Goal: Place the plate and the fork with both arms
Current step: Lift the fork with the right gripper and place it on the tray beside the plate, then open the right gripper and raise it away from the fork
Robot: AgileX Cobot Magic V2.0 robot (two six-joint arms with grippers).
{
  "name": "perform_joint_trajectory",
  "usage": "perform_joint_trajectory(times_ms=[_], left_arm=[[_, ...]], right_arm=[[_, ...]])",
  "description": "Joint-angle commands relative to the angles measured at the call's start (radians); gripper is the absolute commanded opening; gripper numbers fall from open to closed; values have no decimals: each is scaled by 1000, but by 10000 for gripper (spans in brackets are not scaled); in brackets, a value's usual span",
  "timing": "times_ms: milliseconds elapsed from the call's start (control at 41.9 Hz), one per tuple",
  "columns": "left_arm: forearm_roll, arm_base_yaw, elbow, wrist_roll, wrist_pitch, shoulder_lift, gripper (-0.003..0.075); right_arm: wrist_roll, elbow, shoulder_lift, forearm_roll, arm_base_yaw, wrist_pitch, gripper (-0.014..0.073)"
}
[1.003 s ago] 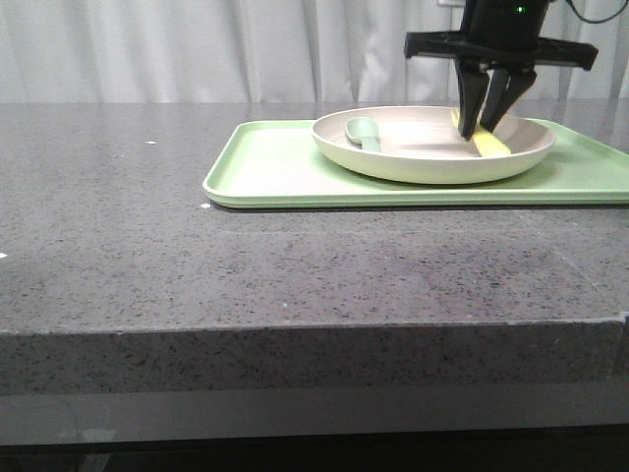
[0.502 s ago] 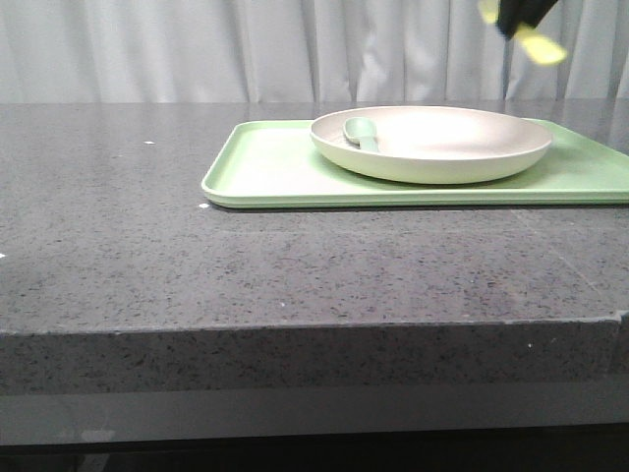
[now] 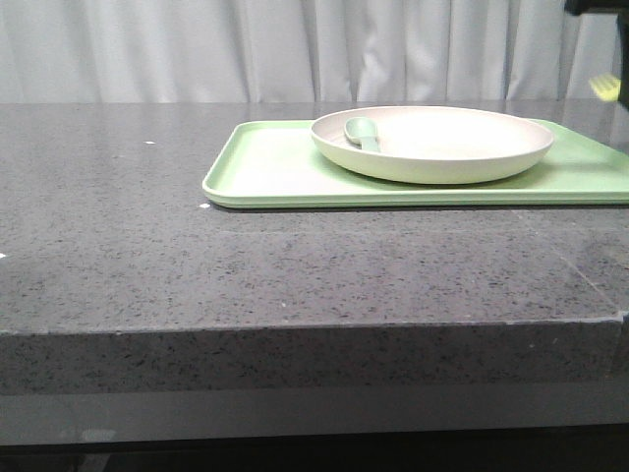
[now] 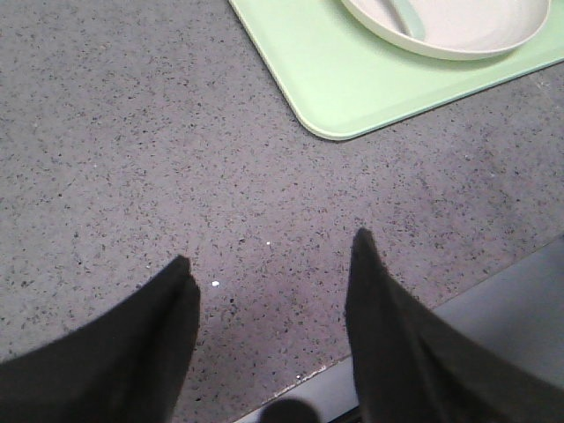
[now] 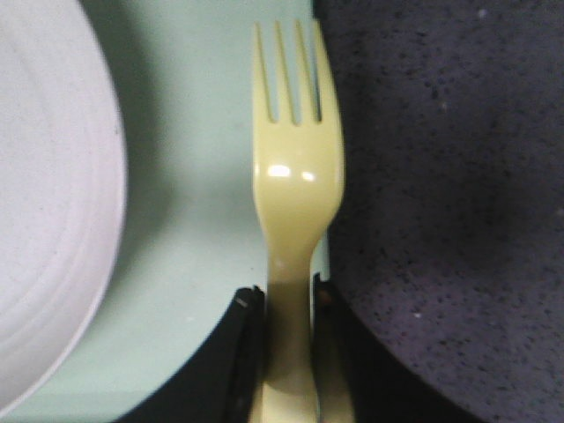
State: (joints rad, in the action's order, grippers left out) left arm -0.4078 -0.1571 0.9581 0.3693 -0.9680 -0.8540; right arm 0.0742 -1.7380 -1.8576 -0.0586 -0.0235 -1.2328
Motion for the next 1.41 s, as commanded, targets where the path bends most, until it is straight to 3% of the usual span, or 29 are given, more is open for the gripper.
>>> perform_joint_trajectory(times_ms=[0, 287, 502, 621, 1075, 1385], left_arm=[[-26, 2, 26, 2, 50, 7, 378], [-26, 2, 26, 2, 50, 7, 378], [-26, 2, 26, 2, 50, 7, 378], [-26, 2, 26, 2, 52, 7, 378], [-26, 2, 26, 2, 52, 7, 378], [-26, 2, 26, 2, 52, 7, 378]], right_arm=[[-27, -18, 20, -47, -3, 60, 55], [-58, -18, -59, -87, -3, 106, 73], [-58, -21, -62, -87, -3, 123, 281], [-58, -21, -56, -87, -3, 123, 344], [-107, -17, 170, -85, 12, -17, 342], [-115, 182, 497, -76, 95, -4, 342]])
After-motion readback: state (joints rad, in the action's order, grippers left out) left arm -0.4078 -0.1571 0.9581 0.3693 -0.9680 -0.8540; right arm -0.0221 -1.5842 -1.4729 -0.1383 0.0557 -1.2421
